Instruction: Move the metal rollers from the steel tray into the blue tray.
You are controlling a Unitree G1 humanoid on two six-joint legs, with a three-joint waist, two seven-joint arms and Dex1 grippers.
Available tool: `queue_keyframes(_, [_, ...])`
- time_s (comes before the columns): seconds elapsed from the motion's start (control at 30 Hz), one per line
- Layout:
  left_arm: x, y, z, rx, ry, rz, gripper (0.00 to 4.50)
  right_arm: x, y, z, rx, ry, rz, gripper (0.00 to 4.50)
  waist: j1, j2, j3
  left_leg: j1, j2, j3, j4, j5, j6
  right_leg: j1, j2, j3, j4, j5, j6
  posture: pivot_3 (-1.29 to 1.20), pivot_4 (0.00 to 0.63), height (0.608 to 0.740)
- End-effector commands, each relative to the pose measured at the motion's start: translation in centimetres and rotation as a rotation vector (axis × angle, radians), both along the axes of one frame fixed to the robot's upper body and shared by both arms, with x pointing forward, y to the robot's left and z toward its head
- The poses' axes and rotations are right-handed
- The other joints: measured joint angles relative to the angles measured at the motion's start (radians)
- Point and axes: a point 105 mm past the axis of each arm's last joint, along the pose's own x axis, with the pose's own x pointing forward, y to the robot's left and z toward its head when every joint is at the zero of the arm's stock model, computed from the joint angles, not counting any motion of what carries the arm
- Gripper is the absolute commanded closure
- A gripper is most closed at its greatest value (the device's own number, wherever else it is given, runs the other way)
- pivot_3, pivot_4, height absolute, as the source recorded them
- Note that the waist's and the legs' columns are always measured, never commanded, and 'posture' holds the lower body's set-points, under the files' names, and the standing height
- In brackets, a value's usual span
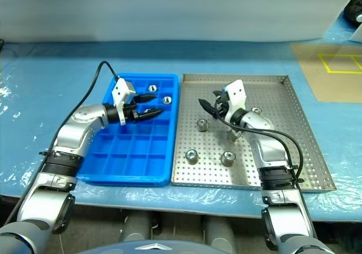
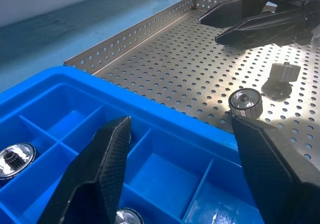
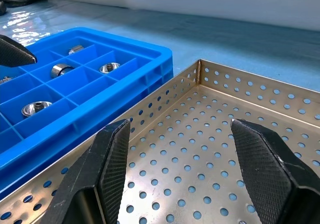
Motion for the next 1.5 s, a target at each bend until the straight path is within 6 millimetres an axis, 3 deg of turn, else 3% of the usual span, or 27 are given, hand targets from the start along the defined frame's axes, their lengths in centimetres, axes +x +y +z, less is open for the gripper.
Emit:
queue_keyframes(0.03, [0.1,-0.4,1.8,-0.026,-0.057,-0.018,1.13,-0.3,-0.1,1.6,0.003,-0.064,0.004,1.19,0.0,0.0,0.0,0.0,0.0,0.0,0.0,0.0,0.0,0.0,0.0,0.0,0.0,0.0,0.0,-0.14,0.15,0.74])
queue_keyframes(0.13, [0.1,-1.6,2.6,-0.04,-0.08,-0.06,1.13,-0.2,-0.7,2.2,-0.004,-0.077,-0.011,1.19,0.0,0.0,0.0,0.0,0.0,0.0,0.0,0.0,0.0,0.0,0.0,0.0,0.0,0.0,0.0,-0.16,0.15,0.74])
queue_keyframes(0.37, [1.3,-7.0,4.6,0.033,-0.152,-0.281,1.13,-1.4,-3.4,3.9,-0.032,-0.104,-0.042,1.19,0.001,0.0,0.0,0.0,-0.001,0.0,0.001,0.0,0.0,0.002,-0.001,0.001,0.0,0.0,0.0,-0.26,0.15,0.74])
queue_keyframes(0.57, [2.1,-10.3,2.5,0.24,-0.193,-0.416,1.13,-3.5,-6.2,5.1,-0.06,-0.127,-0.121,1.19,-0.022,0.0,0.0,0.0,-0.002,0.0,0.001,-0.001,0.002,0.002,0.001,0.001,-0.002,0.001,0.002,-0.4,0.15,0.74])
queue_keyframes(0.8, [1.5,-12.6,0.7,0.347,-0.143,-0.547,1.13,-6.8,-7.2,4.7,-0.082,-0.103,-0.173,1.19,-0.053,0.0,0.0,0.0,-0.002,0.0,0.001,-0.003,0.006,0.007,0.001,0.0,-0.012,0.004,0.005,-0.51,0.15,0.74])
queue_keyframes(1.0, [0.7,-12.9,-0.5,0.441,-0.112,-0.634,1.13,-8.0,-6.8,4.1,-0.067,-0.08,-0.204,1.19,-0.07,0.0,0.0,0.002,-0.002,0.0,0.002,-0.005,0.012,0.011,-0.002,0.004,-0.018,0.006,0.009,-0.57,0.15,0.74])
queue_keyframes(1.23, [1.0,-12.7,-3.4,0.596,-0.118,-0.6,1.13,-9.0,-5.7,3.1,-0.05,-0.049,-0.207,1.19,-0.086,0.0,0.0,0.001,-0.002,0.0,0.002,-0.005,0.013,0.011,-0.002,0.004,-0.018,0.006,0.009,-0.61,0.15,0.74])
queue_keyframes(1.5, [1.4,-12.8,-5.3,0.645,-0.086,-0.522,1.13,-9.4,-4.4,2.5,-0.039,-0.024,-0.174,1.19,-0.088,0.0,0.0,0.001,-0.002,0.0,0.002,-0.005,0.014,0.011,-0.002,0.004,-0.019,0.006,0.009,-0.62,0.15,0.74])
